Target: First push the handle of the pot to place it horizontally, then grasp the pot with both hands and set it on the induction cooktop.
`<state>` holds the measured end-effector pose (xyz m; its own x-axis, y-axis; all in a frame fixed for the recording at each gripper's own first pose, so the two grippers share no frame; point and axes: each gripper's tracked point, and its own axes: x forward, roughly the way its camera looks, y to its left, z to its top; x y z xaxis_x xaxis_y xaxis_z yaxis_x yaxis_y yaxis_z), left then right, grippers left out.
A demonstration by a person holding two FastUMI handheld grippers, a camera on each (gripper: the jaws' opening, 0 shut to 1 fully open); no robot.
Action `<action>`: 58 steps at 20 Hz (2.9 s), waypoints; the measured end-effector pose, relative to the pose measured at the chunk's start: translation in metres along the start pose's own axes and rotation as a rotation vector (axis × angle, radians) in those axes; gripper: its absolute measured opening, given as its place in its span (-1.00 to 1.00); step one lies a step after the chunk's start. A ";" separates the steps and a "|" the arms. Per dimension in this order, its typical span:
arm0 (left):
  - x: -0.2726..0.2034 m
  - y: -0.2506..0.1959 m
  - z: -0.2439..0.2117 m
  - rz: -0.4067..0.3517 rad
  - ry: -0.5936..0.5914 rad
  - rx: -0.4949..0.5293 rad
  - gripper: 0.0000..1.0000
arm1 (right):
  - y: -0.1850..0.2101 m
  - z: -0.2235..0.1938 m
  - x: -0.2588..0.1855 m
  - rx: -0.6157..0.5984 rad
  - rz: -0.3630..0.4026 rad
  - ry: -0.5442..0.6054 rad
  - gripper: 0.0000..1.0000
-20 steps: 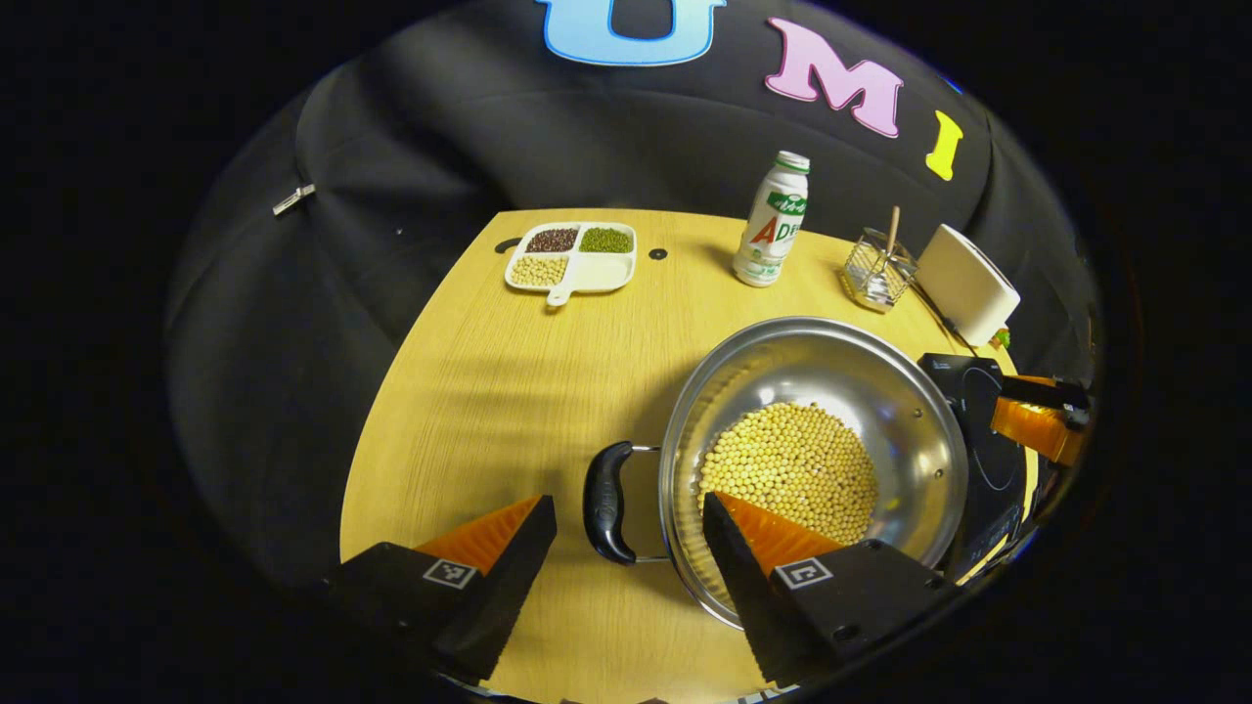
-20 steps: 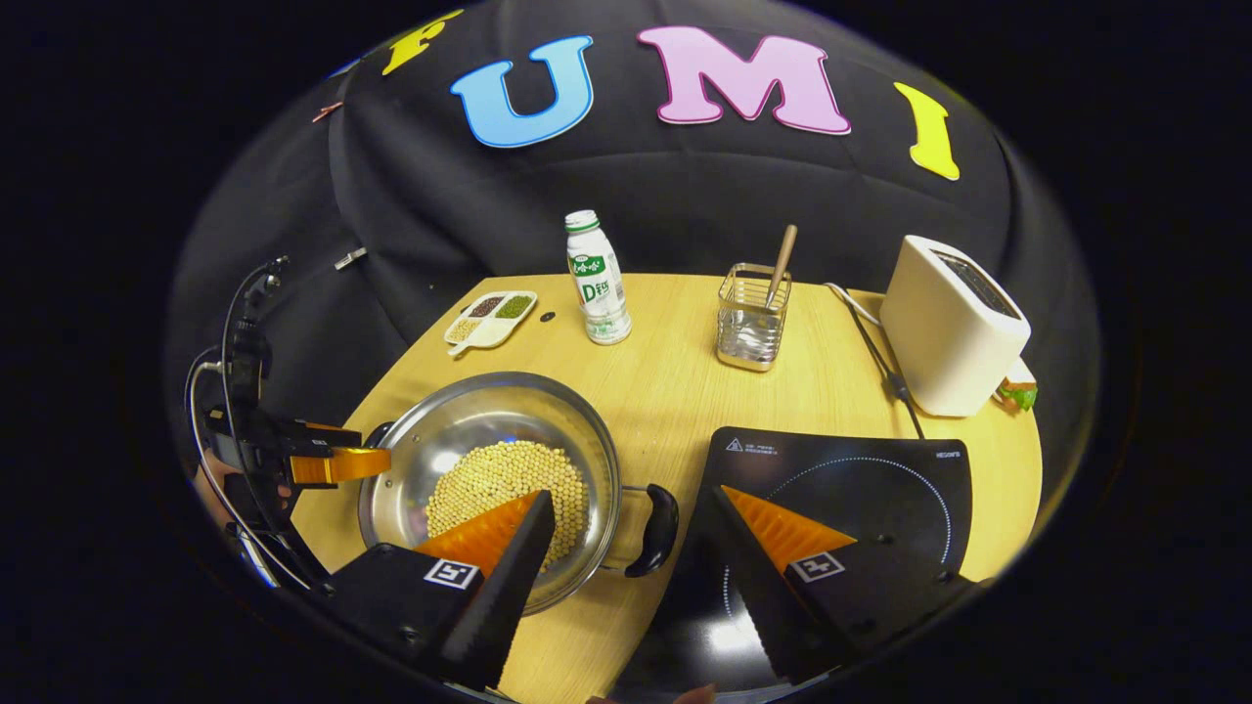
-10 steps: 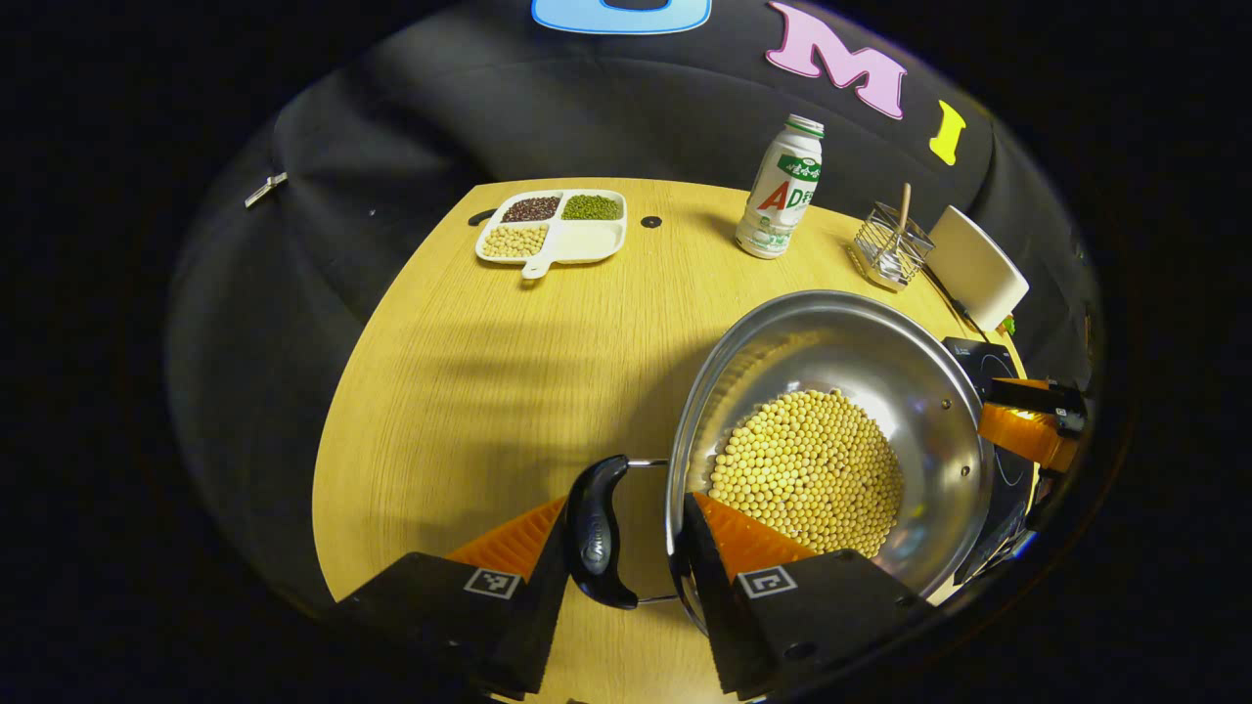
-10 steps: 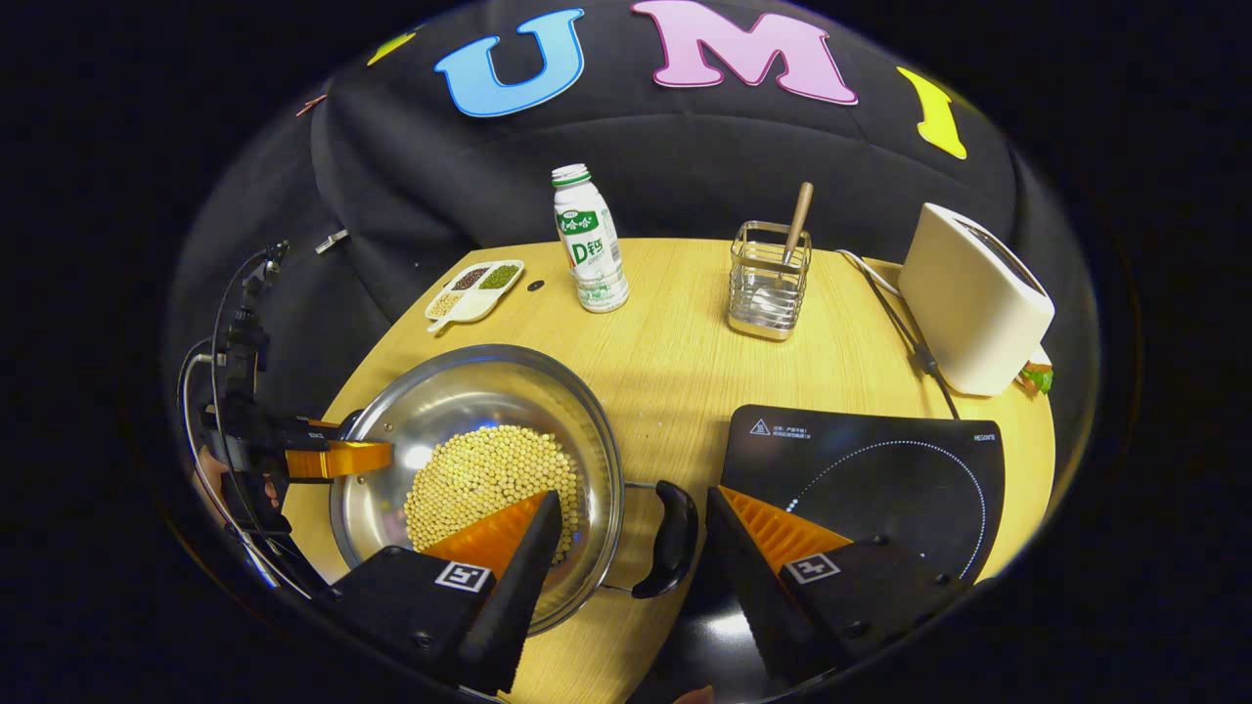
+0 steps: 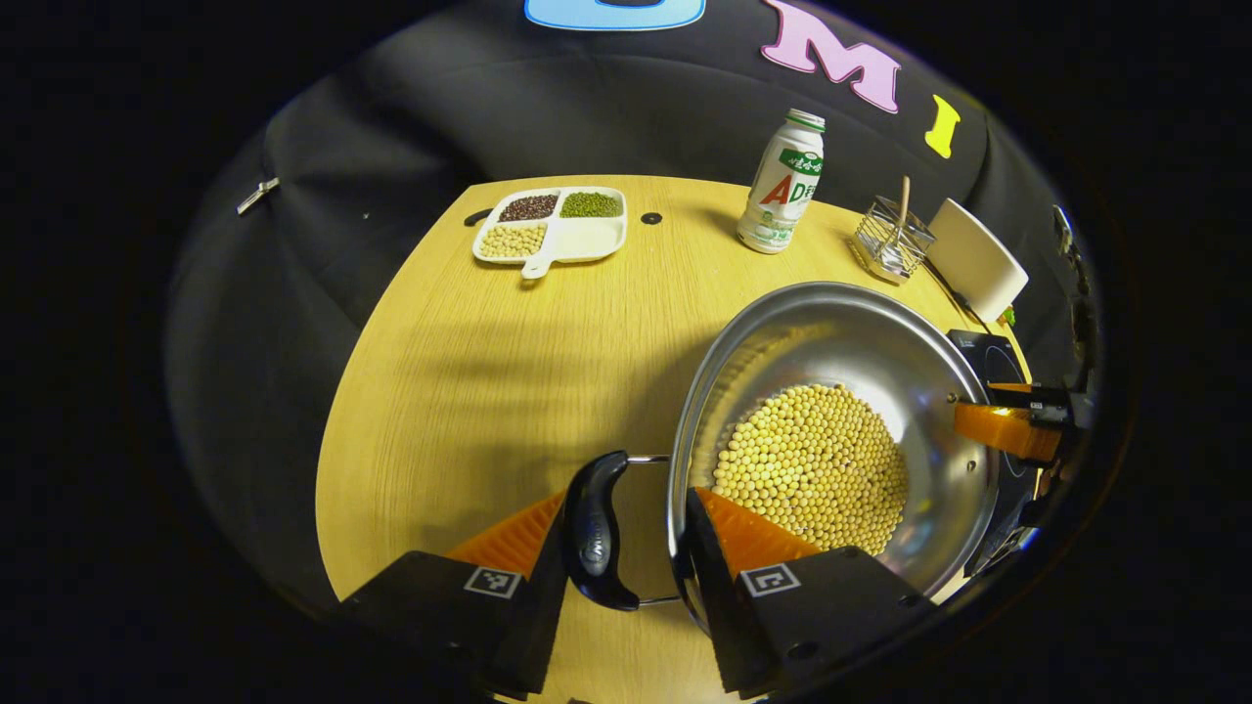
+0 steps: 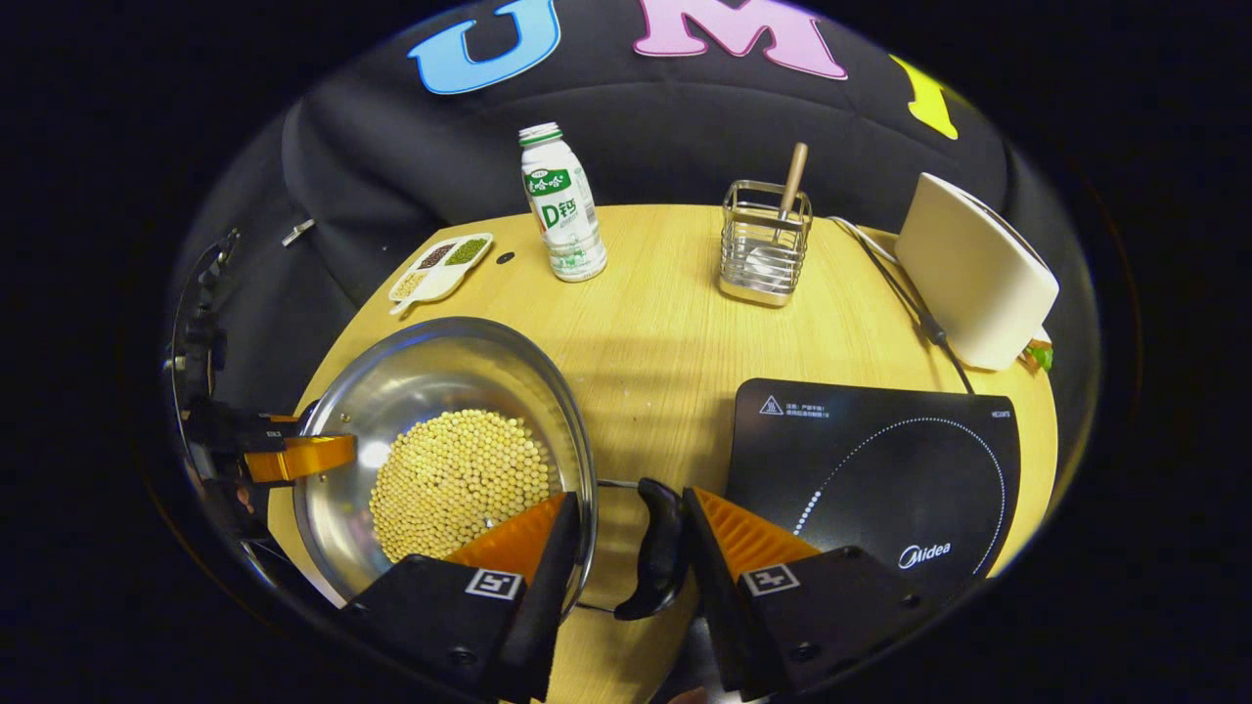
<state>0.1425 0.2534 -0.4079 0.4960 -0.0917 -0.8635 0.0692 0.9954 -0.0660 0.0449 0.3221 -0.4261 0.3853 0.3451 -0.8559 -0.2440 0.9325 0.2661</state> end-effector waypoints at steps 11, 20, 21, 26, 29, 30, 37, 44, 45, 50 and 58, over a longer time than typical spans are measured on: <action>-0.004 -0.001 0.005 0.018 -0.034 -0.016 0.15 | 0.003 -0.006 0.001 -0.017 -0.069 0.111 0.11; -0.049 -0.022 0.015 0.018 -0.042 -0.020 0.16 | -0.005 0.003 -0.051 0.018 -0.068 0.091 0.11; -0.057 -0.029 0.016 0.018 -0.037 -0.013 0.17 | -0.010 0.003 -0.061 0.019 -0.071 0.092 0.19; -0.086 -0.076 0.022 0.003 -0.030 0.024 0.16 | -0.046 0.000 -0.104 0.063 -0.080 0.090 0.10; -0.093 -0.110 0.025 -0.010 -0.024 0.037 0.17 | -0.078 -0.005 -0.123 0.086 -0.085 0.089 0.10; -0.094 -0.123 0.026 -0.013 -0.023 0.045 0.17 | -0.089 -0.005 -0.127 0.091 -0.087 0.088 0.10; -0.091 -0.202 0.035 -0.043 -0.029 0.052 0.16 | -0.164 -0.005 -0.151 0.102 -0.109 0.077 0.10; -0.074 -0.267 0.035 -0.071 -0.017 0.066 0.17 | -0.227 -0.013 -0.161 0.123 -0.131 0.088 0.10; -0.071 -0.274 0.035 -0.075 -0.014 0.069 0.17 | -0.235 -0.015 -0.162 0.128 -0.134 0.091 0.10; -0.054 -0.306 0.038 -0.095 -0.005 0.075 0.16 | -0.269 -0.019 -0.161 0.143 -0.152 0.100 0.10; -0.032 -0.335 0.042 -0.099 0.016 0.080 0.16 | -0.300 -0.023 -0.150 0.162 -0.154 0.133 0.10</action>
<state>0.1398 -0.0783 -0.3374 0.4698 -0.1885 -0.8624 0.1864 0.9761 -0.1118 0.0396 -0.0125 -0.3876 0.2834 0.1904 -0.9399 -0.0414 0.9816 0.1864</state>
